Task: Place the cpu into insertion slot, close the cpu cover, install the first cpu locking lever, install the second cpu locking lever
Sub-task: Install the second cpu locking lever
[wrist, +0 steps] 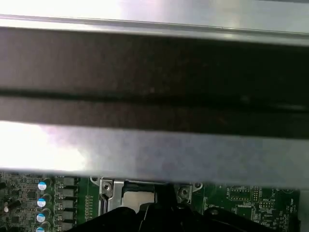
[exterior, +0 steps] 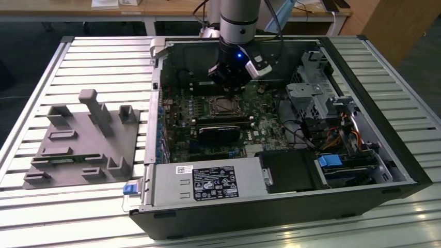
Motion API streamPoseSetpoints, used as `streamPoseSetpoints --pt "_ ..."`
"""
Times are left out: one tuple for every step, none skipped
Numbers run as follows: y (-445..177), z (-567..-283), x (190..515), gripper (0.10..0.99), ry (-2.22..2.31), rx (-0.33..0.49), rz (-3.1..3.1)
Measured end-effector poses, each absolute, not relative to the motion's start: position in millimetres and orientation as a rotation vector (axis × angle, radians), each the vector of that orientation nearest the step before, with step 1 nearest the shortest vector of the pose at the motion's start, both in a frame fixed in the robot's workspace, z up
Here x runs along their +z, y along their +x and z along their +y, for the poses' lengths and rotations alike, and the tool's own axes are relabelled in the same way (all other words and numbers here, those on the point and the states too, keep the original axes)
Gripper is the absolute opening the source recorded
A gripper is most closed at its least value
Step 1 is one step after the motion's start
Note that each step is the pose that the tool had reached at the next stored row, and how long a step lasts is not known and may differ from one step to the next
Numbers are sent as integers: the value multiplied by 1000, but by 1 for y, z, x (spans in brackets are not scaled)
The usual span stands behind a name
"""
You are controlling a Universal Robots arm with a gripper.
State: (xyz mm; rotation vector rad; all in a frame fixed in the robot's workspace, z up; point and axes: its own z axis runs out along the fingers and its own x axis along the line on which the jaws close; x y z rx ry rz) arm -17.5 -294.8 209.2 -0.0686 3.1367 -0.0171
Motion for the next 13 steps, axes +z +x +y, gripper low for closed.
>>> streamPoseSetpoints --pt "-18 -295 210 106 -68 -18 3137" --pt "-18 -295 210 106 -68 -18 3137" --pt "-18 -295 212 106 -68 -17 3137" --pt "-18 -295 213 106 -69 -17 3137" --pt "-18 -295 215 106 -69 -17 3137" --pt "-18 -295 217 106 -69 -17 3137" --pt "-18 -295 220 106 -69 -17 3137" --pt "-18 -295 222 106 -69 -17 3137" --pt "-18 -295 224 106 -69 -17 3137" --pt "-18 -295 226 106 -69 -17 3137" --pt "-18 -295 227 106 -69 -17 3137" --pt "-18 -295 229 106 -68 -17 3137" --pt "-18 -295 229 106 -68 -17 3137"
